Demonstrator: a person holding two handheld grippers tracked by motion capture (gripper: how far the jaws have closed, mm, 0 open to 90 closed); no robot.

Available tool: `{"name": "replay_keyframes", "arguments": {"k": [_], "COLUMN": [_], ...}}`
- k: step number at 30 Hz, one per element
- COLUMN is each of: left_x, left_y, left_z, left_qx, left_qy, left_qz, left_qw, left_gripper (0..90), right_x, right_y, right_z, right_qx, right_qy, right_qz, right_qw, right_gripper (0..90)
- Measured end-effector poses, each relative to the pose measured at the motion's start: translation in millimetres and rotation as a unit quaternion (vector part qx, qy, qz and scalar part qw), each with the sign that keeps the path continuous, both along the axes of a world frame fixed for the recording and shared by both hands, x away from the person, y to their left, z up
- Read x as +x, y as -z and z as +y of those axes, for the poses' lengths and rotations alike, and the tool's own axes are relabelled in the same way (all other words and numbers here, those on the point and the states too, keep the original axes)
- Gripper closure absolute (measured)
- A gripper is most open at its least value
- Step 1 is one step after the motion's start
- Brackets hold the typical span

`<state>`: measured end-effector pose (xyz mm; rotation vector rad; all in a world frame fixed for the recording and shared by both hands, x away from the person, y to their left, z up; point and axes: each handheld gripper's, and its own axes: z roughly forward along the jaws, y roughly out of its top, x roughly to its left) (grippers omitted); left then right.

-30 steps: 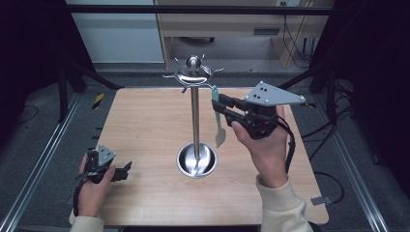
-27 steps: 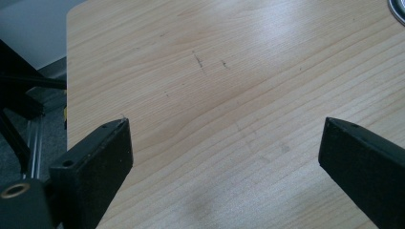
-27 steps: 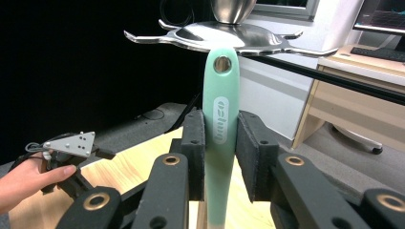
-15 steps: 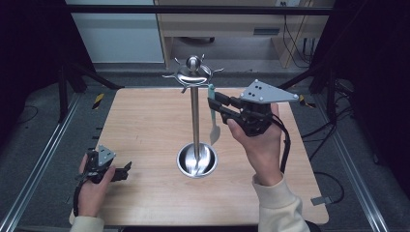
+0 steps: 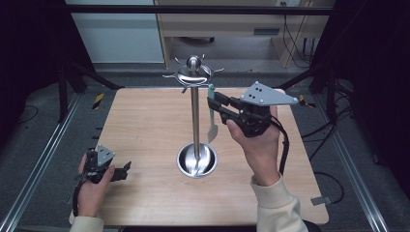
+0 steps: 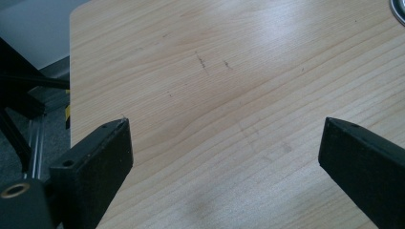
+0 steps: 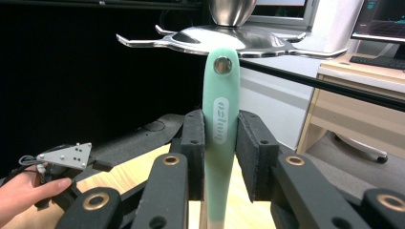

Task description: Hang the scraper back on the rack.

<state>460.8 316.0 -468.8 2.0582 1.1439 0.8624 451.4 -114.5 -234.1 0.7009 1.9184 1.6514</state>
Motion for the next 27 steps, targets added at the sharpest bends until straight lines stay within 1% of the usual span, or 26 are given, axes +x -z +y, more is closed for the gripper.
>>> {"name": "replay_keyframes", "arguments": {"k": [7, 10, 14, 16, 17, 21, 24, 25, 27], "left_x": [0.0, 0.0, 0.5, 0.5, 0.2, 0.0, 1.0, 1.2, 0.7], "left_y": [0.1, 0.0, 0.2, 0.3, 0.2, 0.0, 0.8, 1.2, 0.9], "left_z": [0.8, 0.4, -0.5, -0.6, -0.6, 0.0, -0.3, -0.8, -1.6], "left_qx": [-0.002, 0.000, 0.001, 0.001, 0.001, 0.000, 0.002, 0.002, 0.004], "left_qy": [-0.001, -0.001, 0.000, 0.000, 0.000, -0.001, 0.000, 0.000, 0.001], "left_qz": [-0.001, 0.000, 0.001, 0.000, 0.000, -0.001, 0.002, 0.001, 0.003], "left_qw": [1.0000, 1.0000, 1.0000, 1.0000, 1.0000, 1.0000, 1.0000, 1.0000, 1.0000], "left_gripper": [4.1, 4.1, 4.0, 4.0, 4.0, 4.0, 4.0, 4.0, 4.0], "right_x": [-1.3, -1.2, -1.3, -1.8, -1.3, 2.2, 3.7, 4.8, 8.2], "right_y": [0.4, 0.7, 1.1, 0.9, 1.2, 6.3, 10.4, 11.2, 13.9], "right_z": [-0.2, 0.6, 1.8, 0.6, -0.2, -4.0, -9.8, -12.2, -16.6], "right_qx": [0.001, -0.002, -0.004, -0.003, -0.006, -0.034, -0.040, -0.043, -0.045], "right_qy": [0.002, 0.003, 0.005, 0.005, 0.005, 0.035, 0.058, 0.064, 0.070], "right_qz": [0.000, 0.001, 0.004, 0.005, 0.009, 0.031, 0.034, 0.039, 0.039], "right_qw": [1.0000, 1.0000, 1.0000, 1.0000, 0.9999, 0.9983, 0.9969, 0.9963, 0.9958], "right_gripper": [73.7, 71.3, 62.2, 54.8, 50.6, 37.4, 32.4, 30.9, 26.8]}}
